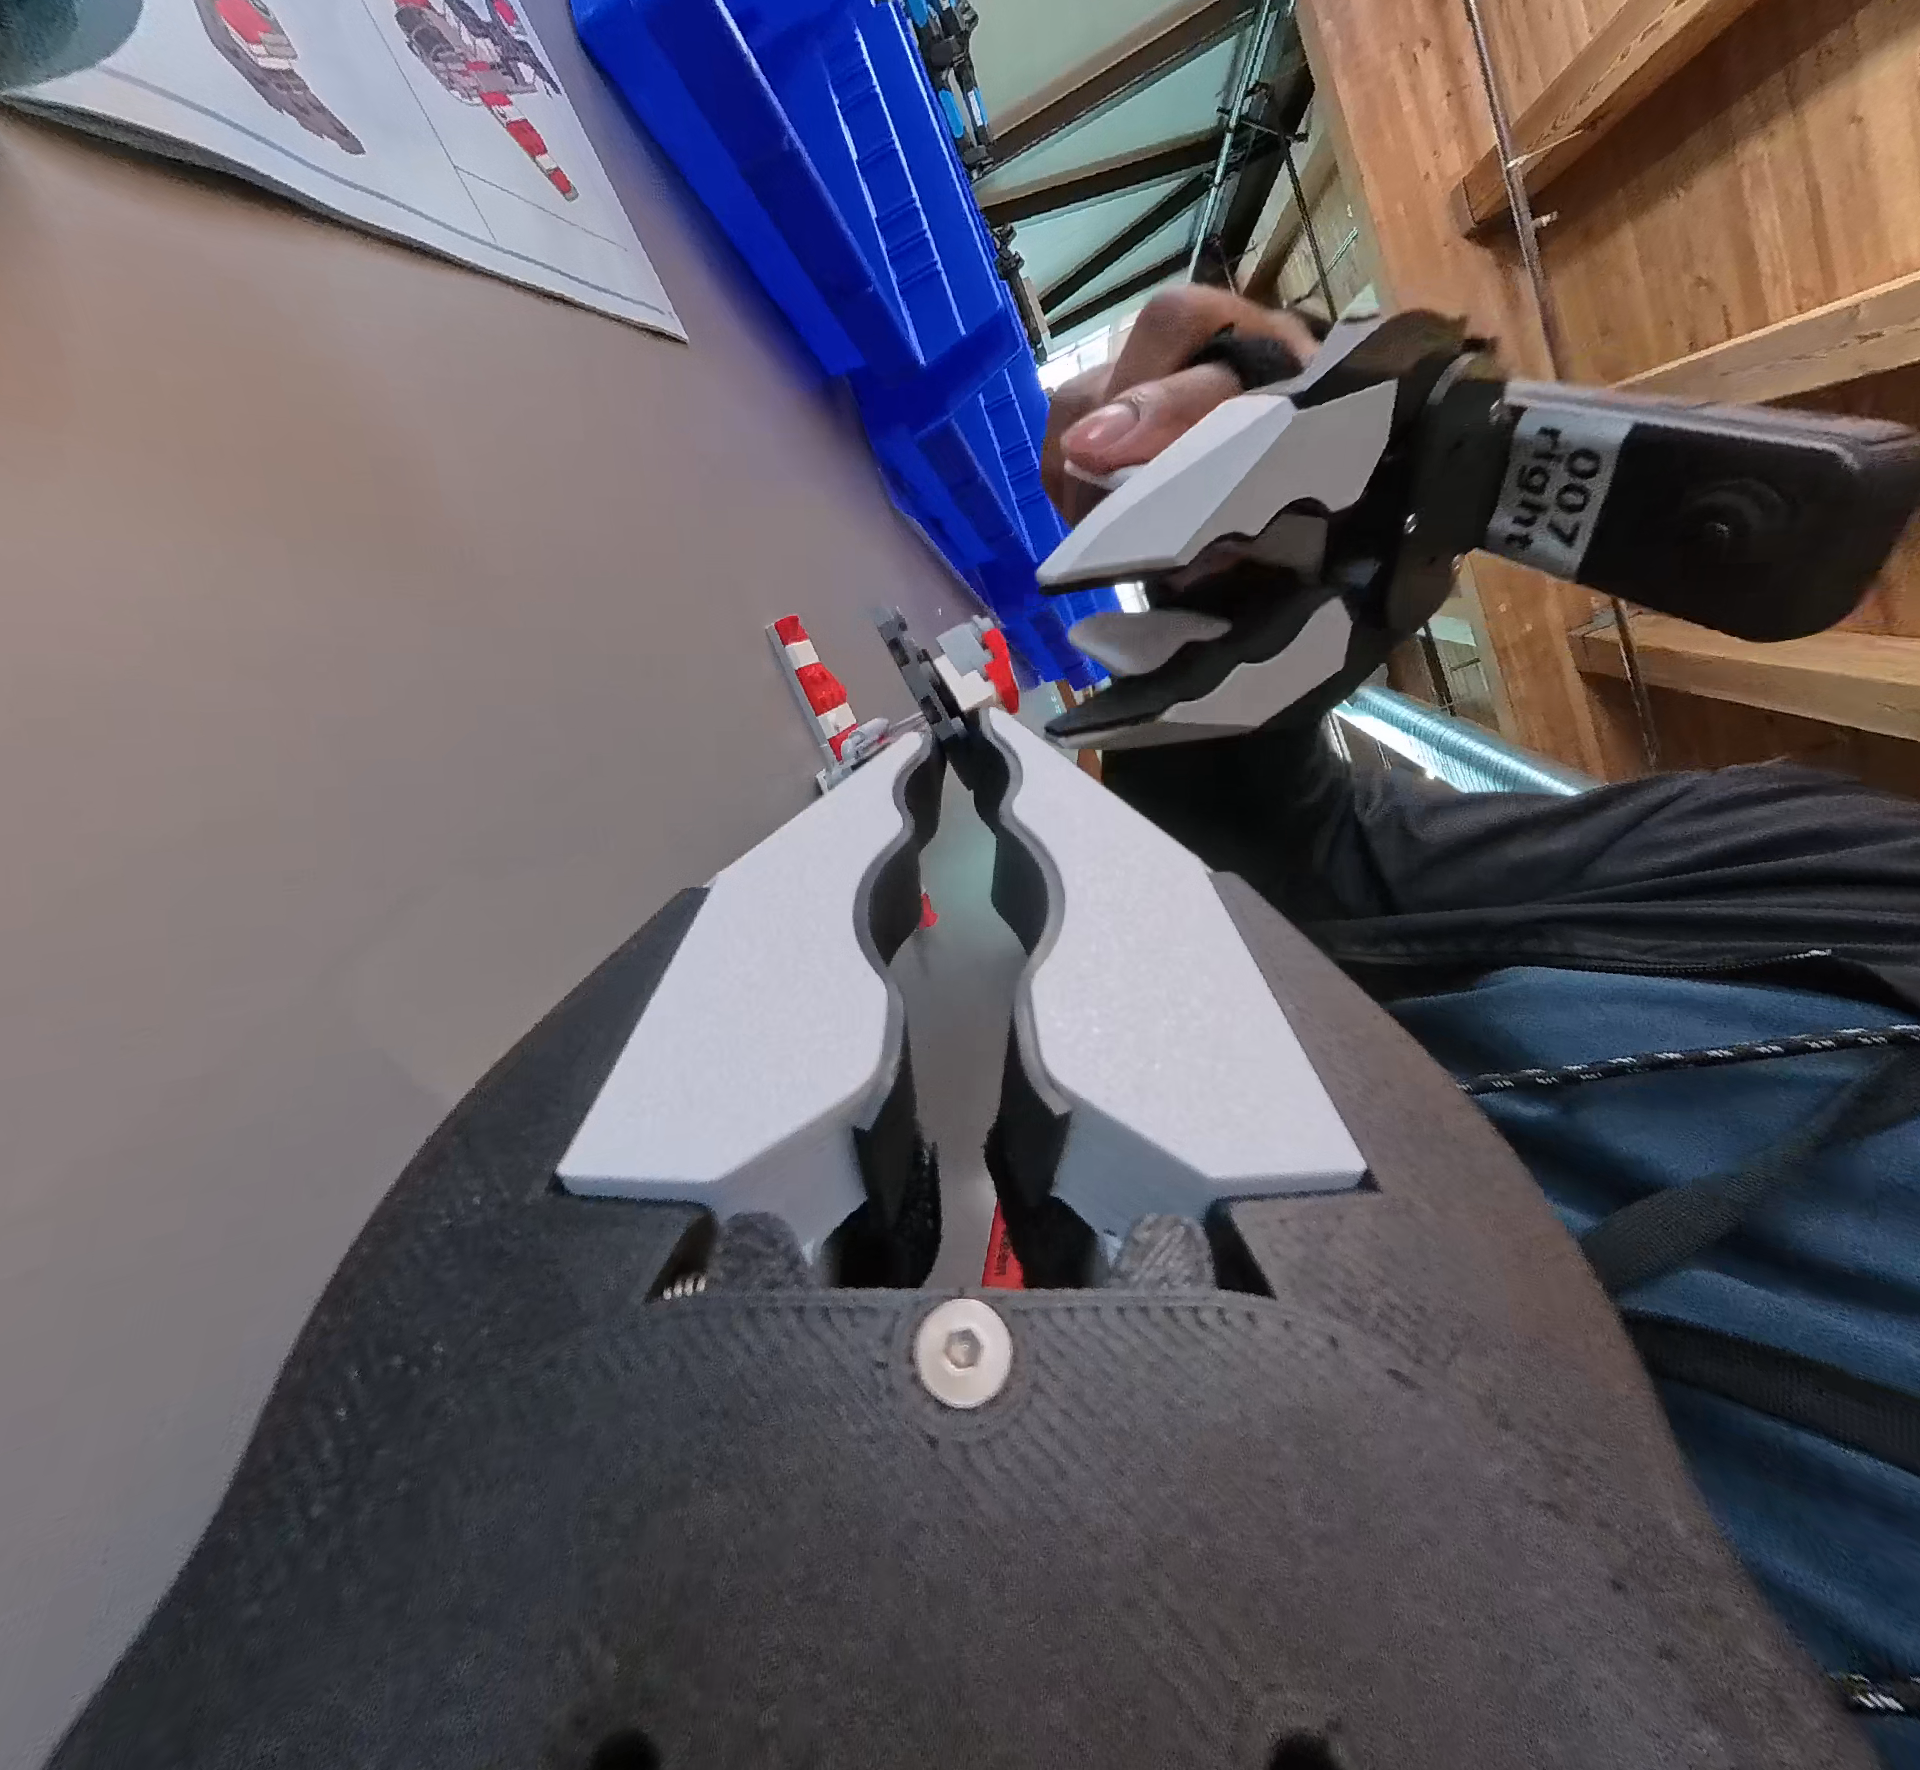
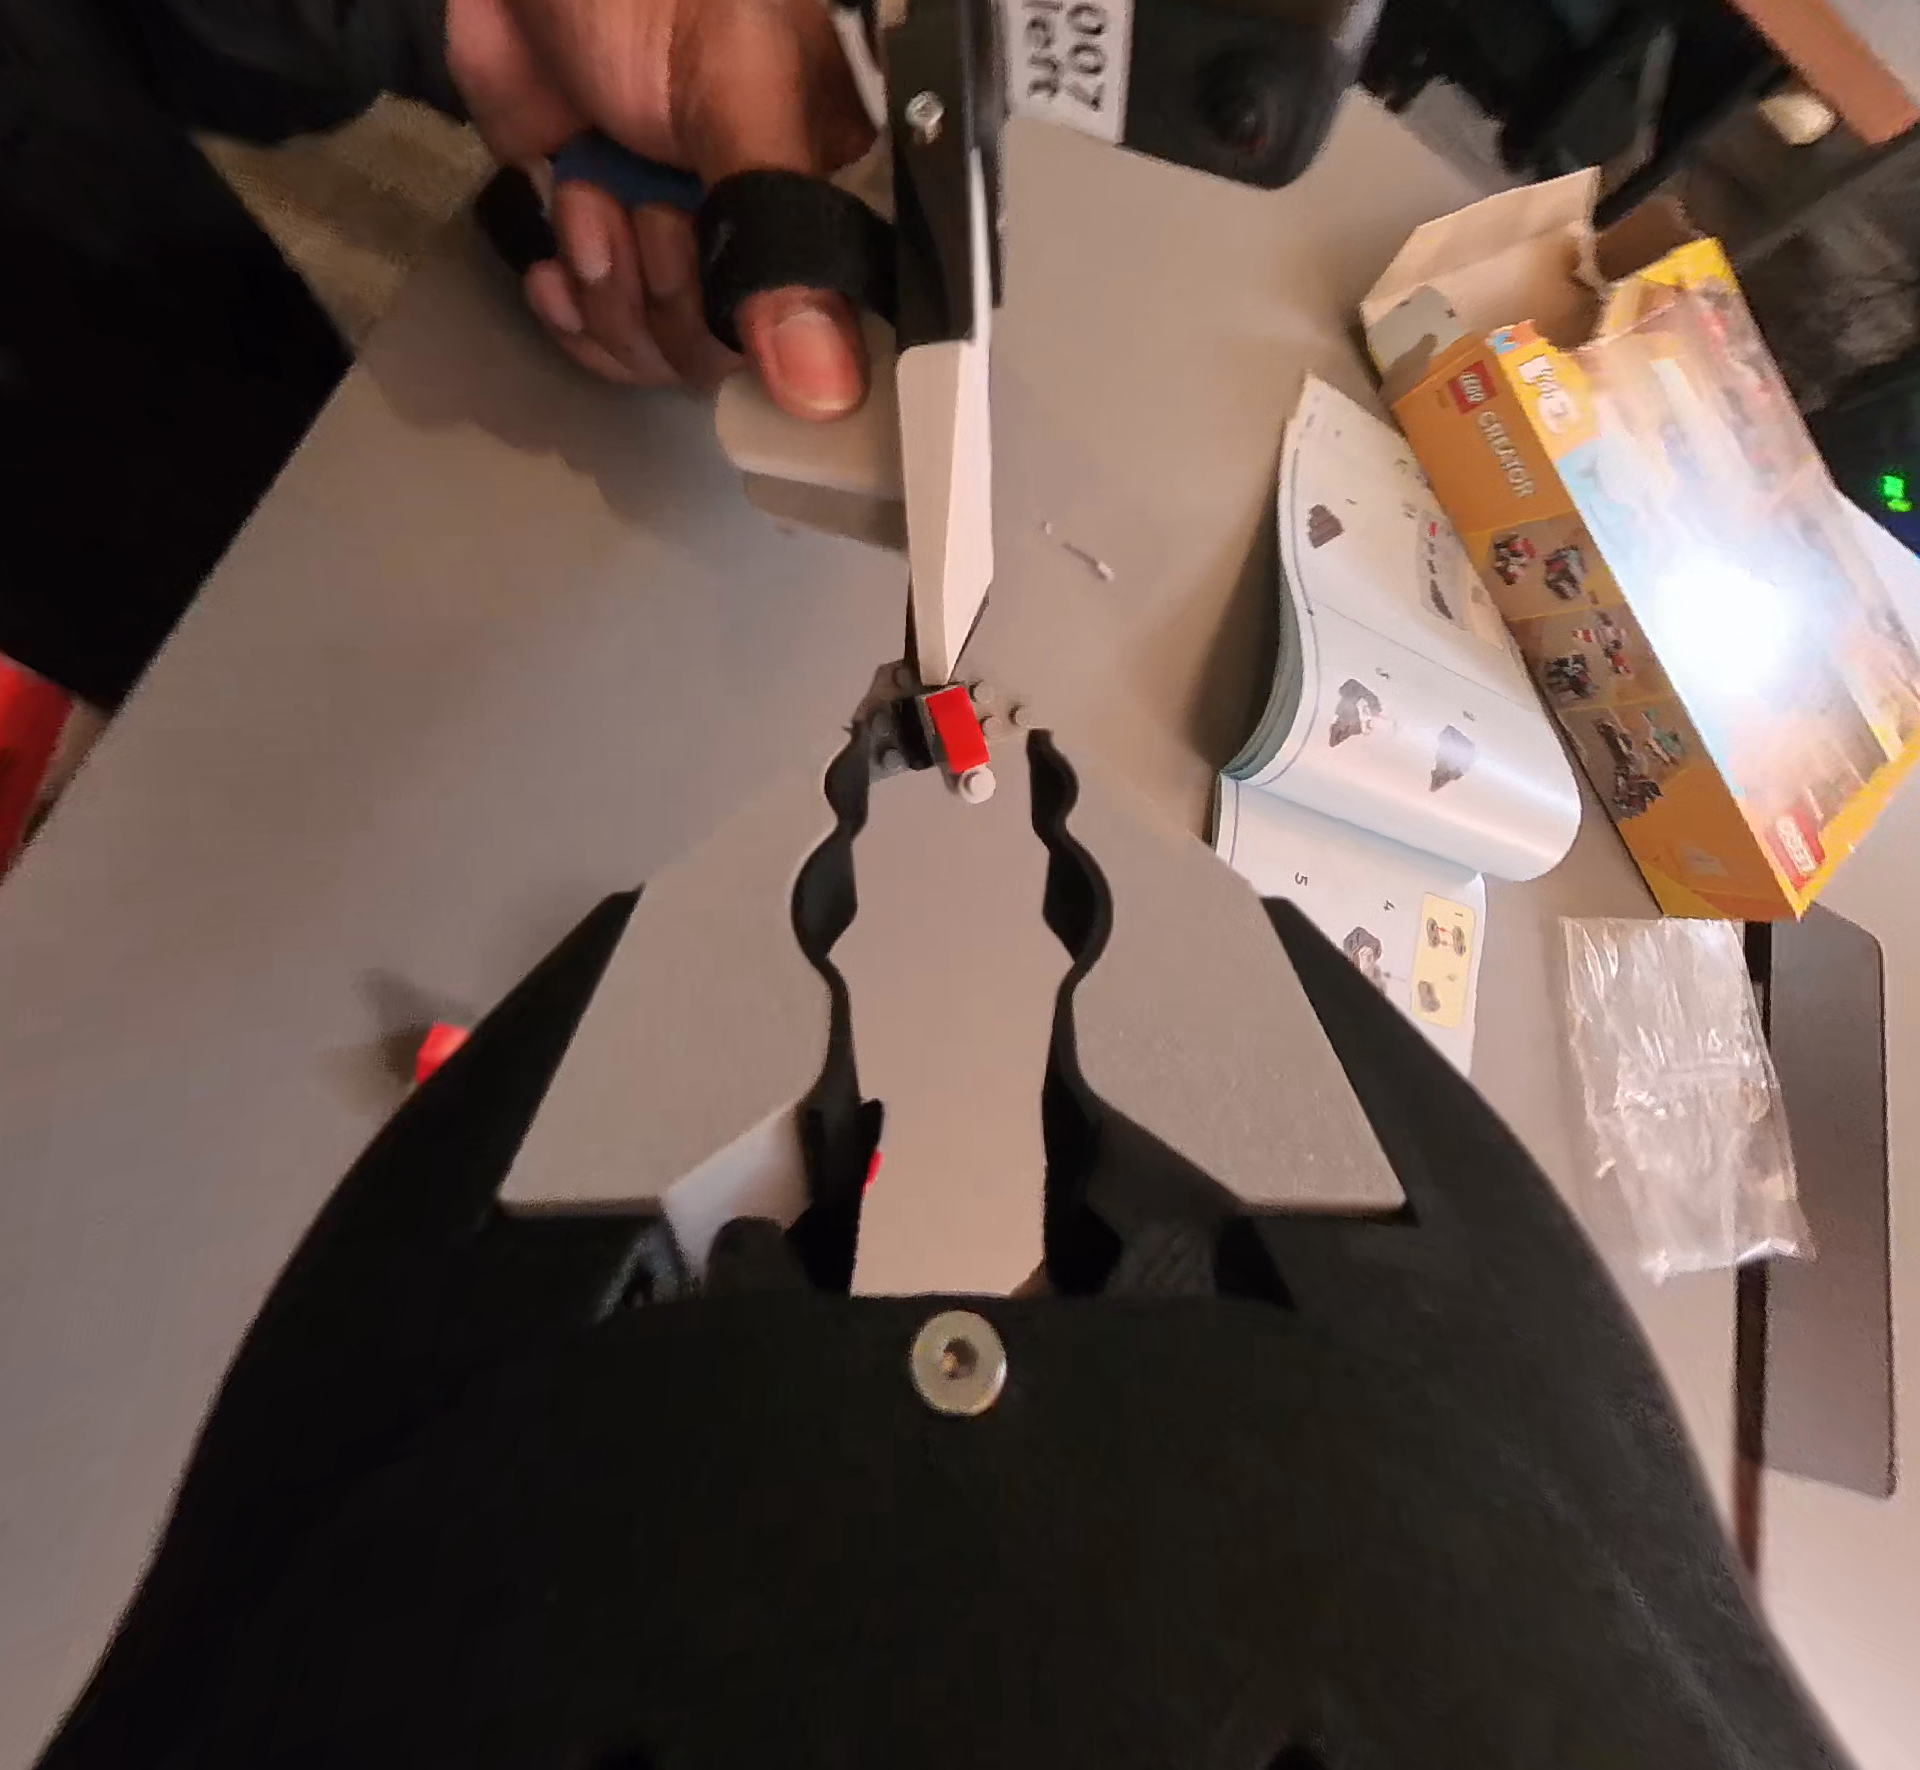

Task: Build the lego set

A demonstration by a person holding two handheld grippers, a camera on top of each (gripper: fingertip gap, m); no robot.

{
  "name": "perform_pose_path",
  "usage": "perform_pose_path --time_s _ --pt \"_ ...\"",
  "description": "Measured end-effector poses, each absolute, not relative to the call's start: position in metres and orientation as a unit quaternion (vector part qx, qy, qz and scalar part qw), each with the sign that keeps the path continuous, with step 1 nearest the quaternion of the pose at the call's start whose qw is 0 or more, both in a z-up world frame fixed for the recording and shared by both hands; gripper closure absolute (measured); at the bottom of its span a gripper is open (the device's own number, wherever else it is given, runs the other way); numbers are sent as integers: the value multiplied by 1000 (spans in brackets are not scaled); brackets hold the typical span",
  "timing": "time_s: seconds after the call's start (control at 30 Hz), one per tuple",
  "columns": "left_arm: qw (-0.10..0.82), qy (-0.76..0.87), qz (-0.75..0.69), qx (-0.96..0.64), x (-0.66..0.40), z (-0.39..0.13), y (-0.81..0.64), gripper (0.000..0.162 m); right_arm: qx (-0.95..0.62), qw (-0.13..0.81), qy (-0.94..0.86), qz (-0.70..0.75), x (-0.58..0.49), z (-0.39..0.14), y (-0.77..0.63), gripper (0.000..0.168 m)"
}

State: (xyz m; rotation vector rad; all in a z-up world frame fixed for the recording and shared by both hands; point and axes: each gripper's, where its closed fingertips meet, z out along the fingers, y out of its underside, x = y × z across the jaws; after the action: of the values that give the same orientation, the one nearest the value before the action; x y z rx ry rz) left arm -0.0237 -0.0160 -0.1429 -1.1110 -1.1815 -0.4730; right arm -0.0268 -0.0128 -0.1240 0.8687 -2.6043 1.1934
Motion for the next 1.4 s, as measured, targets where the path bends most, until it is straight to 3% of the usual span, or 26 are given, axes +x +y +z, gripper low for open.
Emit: perform_pose_path --time_s 0.17,0.4,0.7,1.07,1.4 --pt "673 -518 -203 -487 -25 -138 -18 157 69 54 -872 482 -45 -116 -6 127" --pt "692 -484 -198 -497 -21 -124 -6 157 -163 -158 -823 521 -38 -112 6 119" --pt "705 -452 -178 -517 -18 -113 -1 157 -217 -325 -766 510 -24 -106 -1 117" --pt "709 -431 -163 -534 -15 -108 0 157 -228 -363 -750 504 -22 -107 -3 124" --pt "711 -405 -140 -557 -10 -103 3 157 -208 -373 -745 513 -18 -101 -2 142"
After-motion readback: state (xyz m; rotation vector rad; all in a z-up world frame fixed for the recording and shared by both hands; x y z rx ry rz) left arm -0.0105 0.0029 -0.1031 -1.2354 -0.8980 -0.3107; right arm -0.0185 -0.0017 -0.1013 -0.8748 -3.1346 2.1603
